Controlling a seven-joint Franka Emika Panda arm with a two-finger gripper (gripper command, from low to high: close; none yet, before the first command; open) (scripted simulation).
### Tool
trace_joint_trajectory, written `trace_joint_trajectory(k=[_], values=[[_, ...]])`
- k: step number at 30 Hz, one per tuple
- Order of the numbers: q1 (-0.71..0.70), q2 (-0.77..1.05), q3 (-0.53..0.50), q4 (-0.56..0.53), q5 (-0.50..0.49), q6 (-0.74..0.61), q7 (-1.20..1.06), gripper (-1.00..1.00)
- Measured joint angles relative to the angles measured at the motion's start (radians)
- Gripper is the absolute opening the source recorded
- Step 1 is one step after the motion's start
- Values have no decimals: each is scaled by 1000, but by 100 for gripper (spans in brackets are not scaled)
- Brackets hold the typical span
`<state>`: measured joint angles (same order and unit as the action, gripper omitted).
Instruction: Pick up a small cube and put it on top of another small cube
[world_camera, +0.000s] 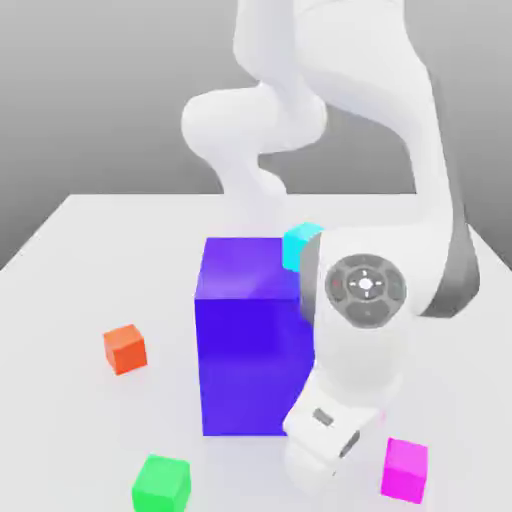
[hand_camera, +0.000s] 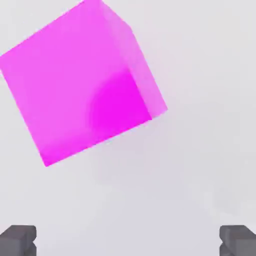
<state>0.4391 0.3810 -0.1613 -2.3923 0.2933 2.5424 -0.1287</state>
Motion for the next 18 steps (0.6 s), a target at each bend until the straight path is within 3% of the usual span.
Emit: trace_joint_trajectory(k=[6, 9, 10, 18], values=[[97, -75, -3, -38, -160, 158, -49, 0], [88, 15, 30, -21, -143, 256, -80, 0], [77, 54, 45, -12, -133, 289, -90, -100], [84, 30, 38, -18, -143, 270, -84, -100]])
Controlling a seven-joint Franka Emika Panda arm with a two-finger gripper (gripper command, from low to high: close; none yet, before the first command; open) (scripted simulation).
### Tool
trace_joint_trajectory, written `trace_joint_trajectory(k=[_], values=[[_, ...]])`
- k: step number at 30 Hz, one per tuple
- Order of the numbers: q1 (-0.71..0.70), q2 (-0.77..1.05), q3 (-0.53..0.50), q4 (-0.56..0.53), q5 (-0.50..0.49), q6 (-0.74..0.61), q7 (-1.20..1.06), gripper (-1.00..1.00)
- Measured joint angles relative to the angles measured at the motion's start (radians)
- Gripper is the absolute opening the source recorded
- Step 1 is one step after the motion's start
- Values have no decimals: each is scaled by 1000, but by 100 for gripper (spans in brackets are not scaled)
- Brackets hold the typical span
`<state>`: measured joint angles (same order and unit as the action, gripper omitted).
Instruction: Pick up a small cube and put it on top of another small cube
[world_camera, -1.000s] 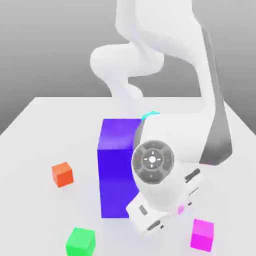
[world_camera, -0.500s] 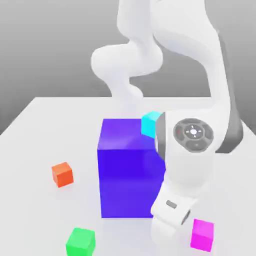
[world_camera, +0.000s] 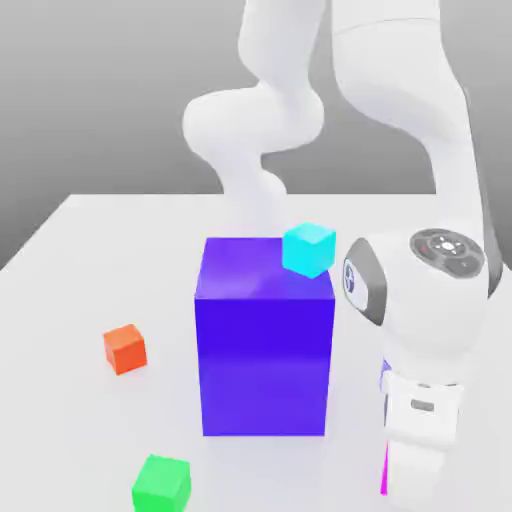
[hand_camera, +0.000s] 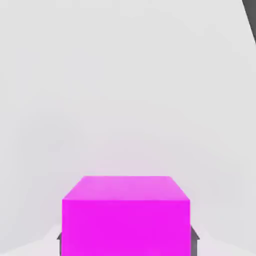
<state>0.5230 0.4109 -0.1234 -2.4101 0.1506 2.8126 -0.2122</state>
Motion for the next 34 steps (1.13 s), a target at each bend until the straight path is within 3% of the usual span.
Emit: trace_joint_trajectory(k=[4, 19, 23, 24, 31, 34], values=[[-7, -129, -41, -25, -42, -104, 17, -100], [-304, -231, -267, -10, -21, -233, -233, -100], [-360, -113, -226, 2, 79, -134, -319, -100], [-375, -83, -209, 5, 102, -110, -337, 100], [-372, -89, -212, 4, 97, -113, -334, 100], [-350, -181, -248, -4, 19, -189, -278, 100]])
